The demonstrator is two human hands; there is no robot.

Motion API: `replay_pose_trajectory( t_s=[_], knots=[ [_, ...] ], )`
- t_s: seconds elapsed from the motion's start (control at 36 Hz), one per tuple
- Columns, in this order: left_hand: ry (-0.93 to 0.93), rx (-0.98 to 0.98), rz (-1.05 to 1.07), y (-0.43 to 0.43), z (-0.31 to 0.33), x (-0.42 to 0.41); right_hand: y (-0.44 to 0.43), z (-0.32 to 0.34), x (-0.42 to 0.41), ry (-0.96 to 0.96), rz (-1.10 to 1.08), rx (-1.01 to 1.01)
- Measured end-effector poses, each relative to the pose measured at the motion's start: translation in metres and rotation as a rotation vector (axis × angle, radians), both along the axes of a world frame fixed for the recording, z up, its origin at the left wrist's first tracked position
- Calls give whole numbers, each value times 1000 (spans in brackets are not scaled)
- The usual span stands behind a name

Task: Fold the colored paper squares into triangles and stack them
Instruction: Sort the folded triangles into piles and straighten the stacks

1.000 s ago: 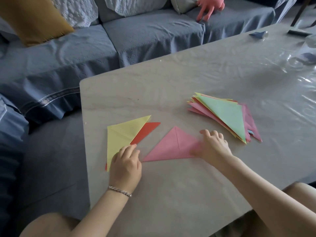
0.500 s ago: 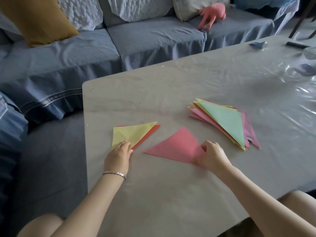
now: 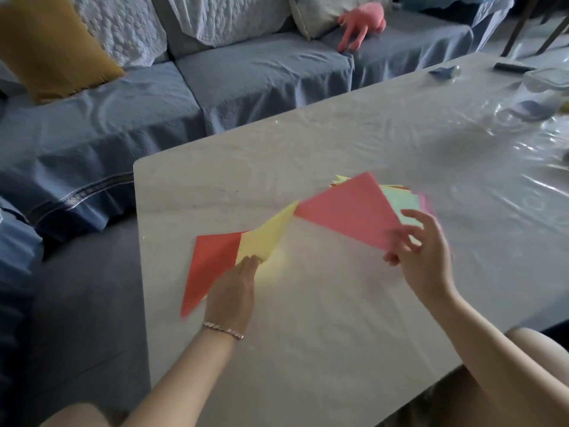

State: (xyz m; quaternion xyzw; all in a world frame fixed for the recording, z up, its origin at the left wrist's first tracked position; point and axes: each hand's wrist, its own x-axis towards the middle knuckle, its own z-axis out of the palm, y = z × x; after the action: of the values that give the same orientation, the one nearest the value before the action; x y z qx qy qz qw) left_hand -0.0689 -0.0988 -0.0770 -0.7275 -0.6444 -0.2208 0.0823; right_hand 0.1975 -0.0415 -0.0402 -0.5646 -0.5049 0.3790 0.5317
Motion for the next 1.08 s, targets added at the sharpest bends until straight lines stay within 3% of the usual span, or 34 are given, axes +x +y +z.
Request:
replay_pose_trajectory(
  t_s=[0.14,0.25,0.36,0.53,0.61,0.72,0.83,1.08],
  knots=[
    [-18,-94,-87,2,-7,17,34,-2,17,91,-317,-123],
    [6,-139,-160,-1,-6,28,43,-12,26,-300,-309,-330],
    [18,-143,-209,-4,-9,29,35,-9,31,-660,-120,-458],
    [10,-126,-191,-7,-19,29,13,1,29,-1158,13,-407],
    [10,-114,-226,-6,-22,34,-2,-1,15,-1167,174,-252],
    [-6,-123,-272,-1,-25,38,-23,-16,-16,-1039,499,4],
    [-27,-164,-259,0,-26,36,-38,-46,-42,-1030,652,163],
    [59,-305,-268,-23,-35,39,-54,-69,-59,-1073,624,262]
  ],
)
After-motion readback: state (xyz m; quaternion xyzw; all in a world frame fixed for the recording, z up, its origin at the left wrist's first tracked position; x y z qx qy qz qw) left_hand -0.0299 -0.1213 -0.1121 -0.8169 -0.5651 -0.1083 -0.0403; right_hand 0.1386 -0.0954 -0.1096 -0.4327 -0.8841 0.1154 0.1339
